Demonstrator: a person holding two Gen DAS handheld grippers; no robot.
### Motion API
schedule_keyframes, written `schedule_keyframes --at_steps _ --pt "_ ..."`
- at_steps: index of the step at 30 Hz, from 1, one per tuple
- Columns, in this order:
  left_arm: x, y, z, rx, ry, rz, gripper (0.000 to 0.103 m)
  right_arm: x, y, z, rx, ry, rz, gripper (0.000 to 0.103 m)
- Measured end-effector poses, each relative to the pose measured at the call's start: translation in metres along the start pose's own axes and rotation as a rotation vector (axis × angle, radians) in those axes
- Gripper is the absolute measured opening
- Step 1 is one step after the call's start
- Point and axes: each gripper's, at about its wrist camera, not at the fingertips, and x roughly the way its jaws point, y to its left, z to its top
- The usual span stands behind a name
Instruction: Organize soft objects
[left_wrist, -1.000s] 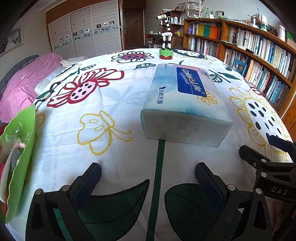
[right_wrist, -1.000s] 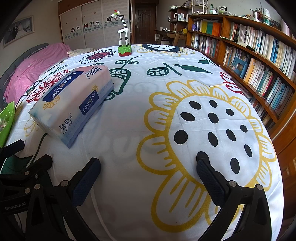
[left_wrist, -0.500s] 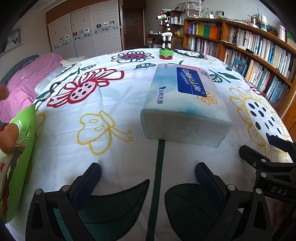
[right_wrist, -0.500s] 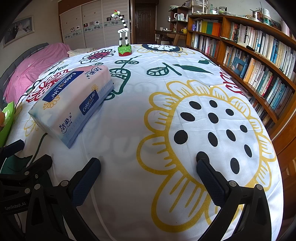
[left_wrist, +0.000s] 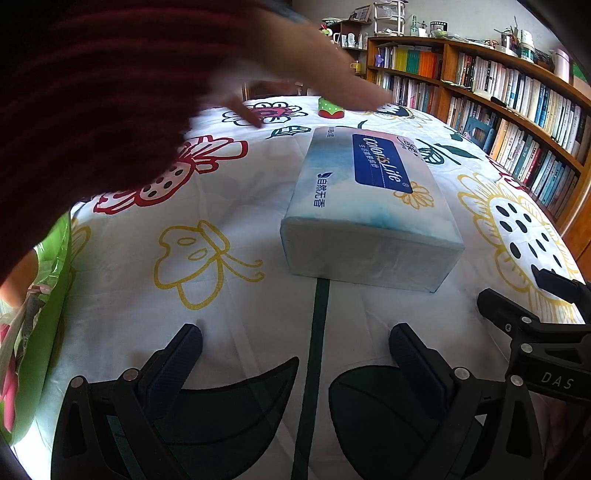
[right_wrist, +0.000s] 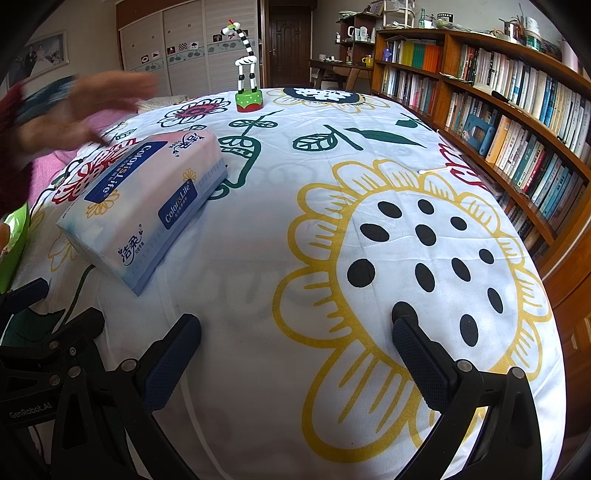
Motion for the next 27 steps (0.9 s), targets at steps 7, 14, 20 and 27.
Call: schedule_keyframes --at_steps 7,14,20,27 --pt "0.0002 0.0000 0.0002 0.000 0.000 0.000 0.103 0.0003 -0.0005 -0.0001 0.000 0.000 0.000 0.103" --pt "0.0005 0.0001 0.0001 0.002 0.000 -0.004 0.103 0.0004 -0.0001 0.0002 0.000 0.000 -0.001 0.103" --pt "0.0013 -0.0010 0.0002 0.003 0.000 -0.003 0.103 0.0004 -0.0008 0.0001 0.001 0.000 0.000 0.103" --pt "0.0014 -0.0012 0.0004 0.003 0.000 -0.004 0.103 0.0005 -0.0003 0.0003 0.001 0.000 -0.001 0.103"
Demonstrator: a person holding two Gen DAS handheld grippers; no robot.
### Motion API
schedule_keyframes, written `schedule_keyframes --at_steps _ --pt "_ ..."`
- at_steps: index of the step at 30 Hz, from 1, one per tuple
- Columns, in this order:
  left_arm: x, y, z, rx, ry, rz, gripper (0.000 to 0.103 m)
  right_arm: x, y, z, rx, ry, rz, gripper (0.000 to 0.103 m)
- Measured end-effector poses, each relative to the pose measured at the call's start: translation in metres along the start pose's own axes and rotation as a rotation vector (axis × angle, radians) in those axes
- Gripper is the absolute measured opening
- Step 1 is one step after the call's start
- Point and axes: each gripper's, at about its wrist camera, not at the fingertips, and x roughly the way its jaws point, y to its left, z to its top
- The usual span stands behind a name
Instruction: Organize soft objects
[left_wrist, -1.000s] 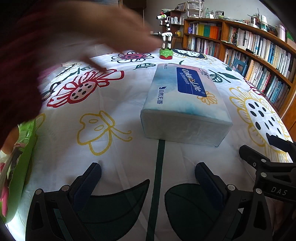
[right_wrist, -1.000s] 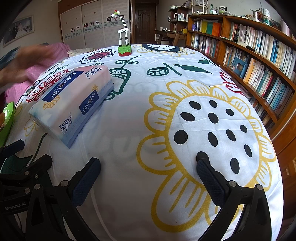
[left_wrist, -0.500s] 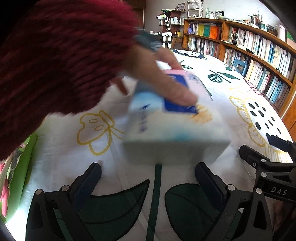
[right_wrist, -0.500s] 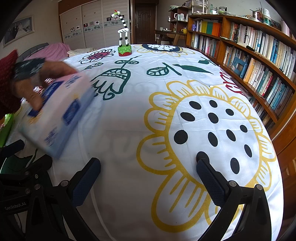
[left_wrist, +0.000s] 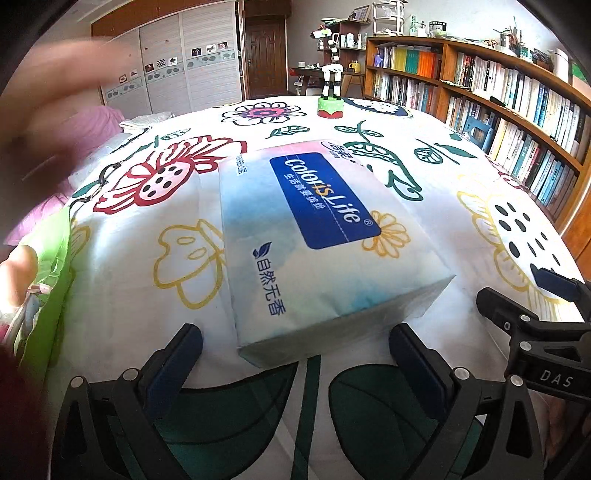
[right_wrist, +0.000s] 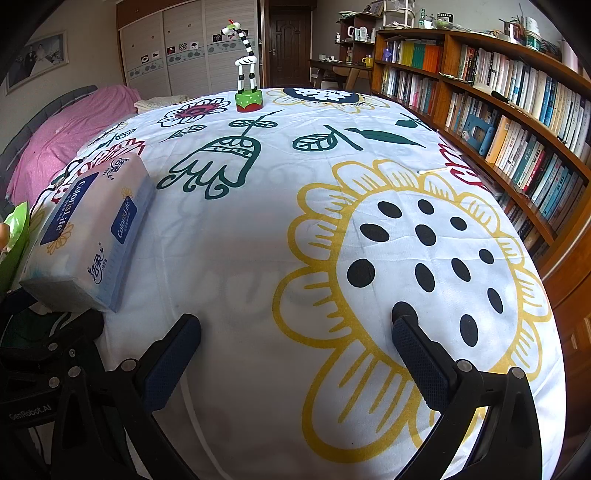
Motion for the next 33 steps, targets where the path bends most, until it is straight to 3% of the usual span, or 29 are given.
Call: schedule_keyframes --at_steps 24,33 --pt "0.001 -0.001 0.000 0.000 0.001 0.002 0.103 0.000 0.000 0.000 0.001 0.000 0.000 0.103" --pt "-0.012 0.016 -0.012 -0.035 0.021 0.010 0.103 -0.005 0.009 -0.005 -0.028 0.020 0.017 0.103"
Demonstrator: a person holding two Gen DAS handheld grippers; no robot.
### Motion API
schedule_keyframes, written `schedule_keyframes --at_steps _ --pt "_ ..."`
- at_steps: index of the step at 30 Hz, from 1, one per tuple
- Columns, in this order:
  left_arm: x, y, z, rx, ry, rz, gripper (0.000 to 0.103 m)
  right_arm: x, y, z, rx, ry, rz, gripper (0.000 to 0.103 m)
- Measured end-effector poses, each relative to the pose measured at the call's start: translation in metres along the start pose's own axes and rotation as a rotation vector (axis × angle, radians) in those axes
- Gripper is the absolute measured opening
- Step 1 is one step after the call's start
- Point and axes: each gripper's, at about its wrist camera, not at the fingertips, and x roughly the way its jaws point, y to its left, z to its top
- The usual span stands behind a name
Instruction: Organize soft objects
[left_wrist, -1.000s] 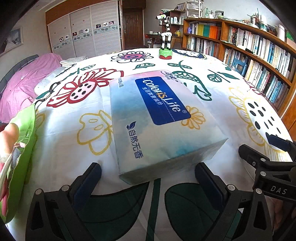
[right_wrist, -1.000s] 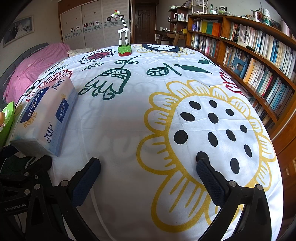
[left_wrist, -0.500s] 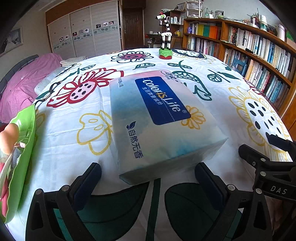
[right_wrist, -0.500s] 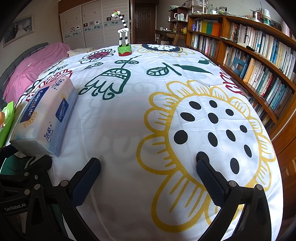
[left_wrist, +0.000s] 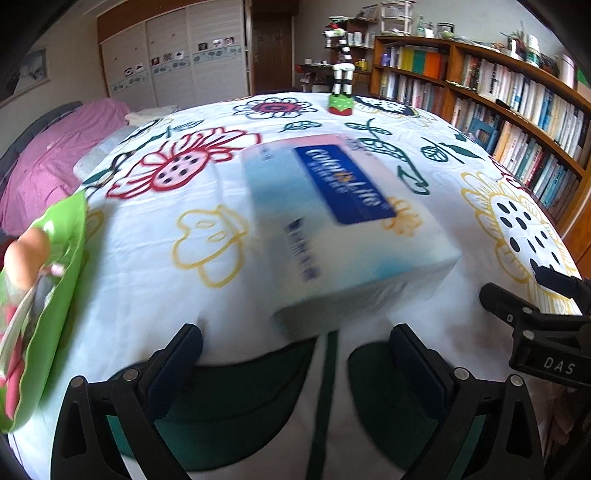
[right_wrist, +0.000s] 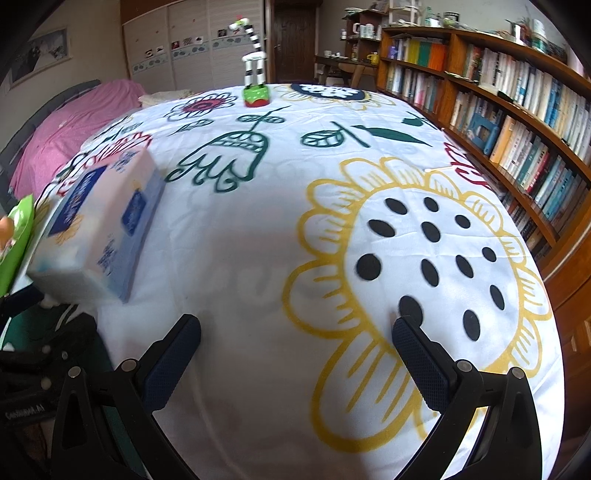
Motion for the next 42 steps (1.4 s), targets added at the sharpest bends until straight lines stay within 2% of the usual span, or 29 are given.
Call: schedule_keyframes --at_steps 3,7,11,15,22,24,28,33,42 --pt "-0.006 0.011 -0.005 -0.029 0.022 0.021 0.103 -0.010 0.013 -0.007 -0.030 0.015 0.069 0.103" --pt "-0.021 0.033 -0.012 -0.088 0.033 0.053 0.103 -0.030 0.046 -0.011 -0.118 -0.005 0.109 0.103" --pt "-0.061 0.058 -0.020 -0.125 -0.069 0.115 0.103 -0.046 0.084 -0.010 -0.197 -0.030 0.170 0.103" --pt "-0.101 0.090 -0.036 -0.168 -0.169 0.258 0.103 -0.061 0.131 -0.004 -0.276 -0.060 0.240 0.103" --pt "-0.128 0.155 -0.064 -0.278 -0.196 0.440 0.103 -0.071 0.211 -0.004 -0.408 -0.075 0.337 0.103" --pt "-0.128 0.169 -0.070 -0.307 -0.182 0.467 0.103 -0.073 0.232 -0.005 -0.439 -0.080 0.359 0.103" --pt "-0.126 0.196 -0.079 -0.361 -0.162 0.492 0.103 -0.076 0.264 -0.003 -0.480 -0.076 0.392 0.103" --pt "-0.128 0.213 -0.086 -0.405 -0.150 0.479 0.103 -0.080 0.292 0.000 -0.508 -0.081 0.399 0.103" --pt "-0.130 0.223 -0.092 -0.401 -0.138 0.466 0.103 -0.076 0.309 0.004 -0.526 -0.071 0.392 0.103"
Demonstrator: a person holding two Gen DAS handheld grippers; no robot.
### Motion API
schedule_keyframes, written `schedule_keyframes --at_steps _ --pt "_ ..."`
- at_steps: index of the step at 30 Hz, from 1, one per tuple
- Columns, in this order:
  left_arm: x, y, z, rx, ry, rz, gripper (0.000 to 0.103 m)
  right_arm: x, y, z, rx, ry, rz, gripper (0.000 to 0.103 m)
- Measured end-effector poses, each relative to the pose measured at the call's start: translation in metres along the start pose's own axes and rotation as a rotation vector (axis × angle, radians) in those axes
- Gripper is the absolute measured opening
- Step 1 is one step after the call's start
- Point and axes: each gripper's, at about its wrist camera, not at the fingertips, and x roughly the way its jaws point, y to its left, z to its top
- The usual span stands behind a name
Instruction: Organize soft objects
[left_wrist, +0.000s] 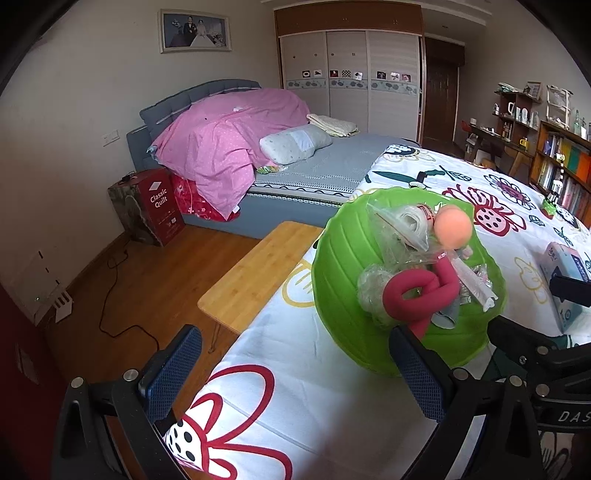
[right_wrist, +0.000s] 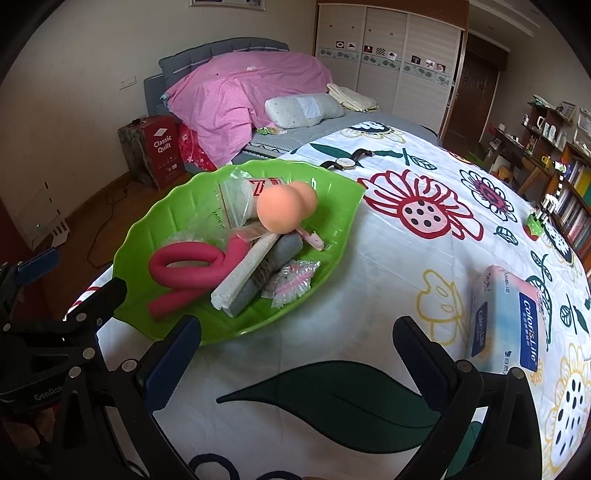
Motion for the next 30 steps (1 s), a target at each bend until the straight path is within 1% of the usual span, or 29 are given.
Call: schedule_keyframes --at_steps 21,24,30 --pt "0.001 0.015 0.000 -0.018 0.001 0.015 0.103 0.004 0.015 0.008 -0.032 -0.001 0.008 0.103" --pt "0.001 0.016 0.000 -0.019 0.000 0.019 0.103 0.005 0.016 0.009 -0.025 -0.007 0.020 0.103" --pt "0.002 0.019 0.000 -0.022 0.001 0.024 0.103 0.005 0.012 0.010 0.003 -0.017 0.015 0.103"
